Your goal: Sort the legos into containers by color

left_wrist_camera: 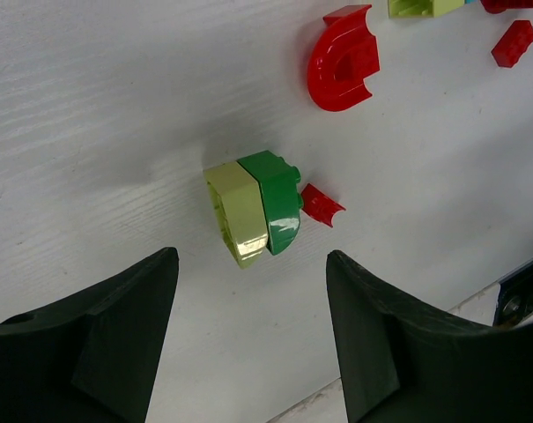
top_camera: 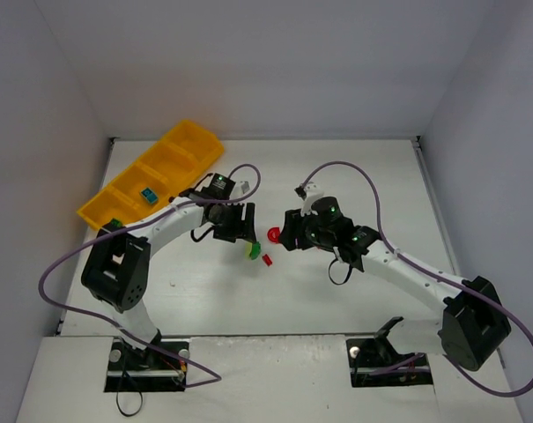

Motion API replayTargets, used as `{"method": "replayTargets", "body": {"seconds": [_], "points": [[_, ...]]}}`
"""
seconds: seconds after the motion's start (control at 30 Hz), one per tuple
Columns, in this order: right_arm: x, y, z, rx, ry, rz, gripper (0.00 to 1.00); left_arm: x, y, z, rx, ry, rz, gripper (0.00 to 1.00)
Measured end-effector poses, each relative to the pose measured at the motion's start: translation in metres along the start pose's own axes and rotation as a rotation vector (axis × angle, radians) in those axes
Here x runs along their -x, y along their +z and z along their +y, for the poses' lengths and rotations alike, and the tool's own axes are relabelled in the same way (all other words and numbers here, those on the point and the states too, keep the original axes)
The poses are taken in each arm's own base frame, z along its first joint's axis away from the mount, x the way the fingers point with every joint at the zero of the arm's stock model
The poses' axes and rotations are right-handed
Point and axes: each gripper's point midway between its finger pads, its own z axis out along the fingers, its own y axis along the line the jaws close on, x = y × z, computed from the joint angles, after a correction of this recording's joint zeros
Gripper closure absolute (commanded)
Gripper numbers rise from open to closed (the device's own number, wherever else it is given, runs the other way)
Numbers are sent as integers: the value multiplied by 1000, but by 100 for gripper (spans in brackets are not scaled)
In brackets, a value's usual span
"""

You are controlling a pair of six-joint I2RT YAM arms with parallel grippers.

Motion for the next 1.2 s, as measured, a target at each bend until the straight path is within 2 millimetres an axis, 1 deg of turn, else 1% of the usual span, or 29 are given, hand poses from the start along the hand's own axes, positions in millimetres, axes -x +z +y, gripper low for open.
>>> {"method": "replayTargets", "body": {"seconds": [0.2, 0.37, 0.57, 0.8, 0.93, 1.1, 1.17, 1.2], "points": [[-3, 3, -2, -14, 23, 8, 55, 4, 1, -4, -9, -46, -15, 39], [-8, 9, -9, -46, 44, 24, 56, 5, 1, -6, -11, -95, -19, 39], [-7, 10, -12, -67, 54, 18, 56, 4, 3, -8, 16, -143, -25, 39], [-6, 10, -14, -81, 68, 11, 56, -4, 23, -12, 68, -146, 16, 41], [-9, 11, -16, -90, 73, 13, 56, -8, 32, -13, 110, -145, 33, 43], [-15, 11, -20, -101, 78, 25, 56, -10, 34, -10, 177, -138, 33, 45], [-17, 11, -21, -105, 80, 27, 56, -6, 35, -11, 201, -130, 22, 46], [-17, 11, -21, -106, 82, 28, 56, -3, 35, -11, 212, -127, 16, 48]]}}
